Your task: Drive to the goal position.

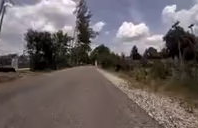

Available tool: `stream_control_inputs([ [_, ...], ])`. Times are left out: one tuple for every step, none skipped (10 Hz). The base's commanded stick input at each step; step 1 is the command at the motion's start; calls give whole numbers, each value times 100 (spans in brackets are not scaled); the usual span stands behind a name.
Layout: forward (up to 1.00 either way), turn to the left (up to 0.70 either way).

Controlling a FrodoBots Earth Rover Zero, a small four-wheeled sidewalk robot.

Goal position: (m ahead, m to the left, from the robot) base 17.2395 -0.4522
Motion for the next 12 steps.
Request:
stream_control_inputs([
  [70, 0],
  [70, 15],
  [70, 35],
  [70, 35],
  [70, 27],
  [70, 0],
  [70, 0],
  [70, 0],
  [70, 0],
  [70, 0],
  [70, 0],
  [70, 0],
])
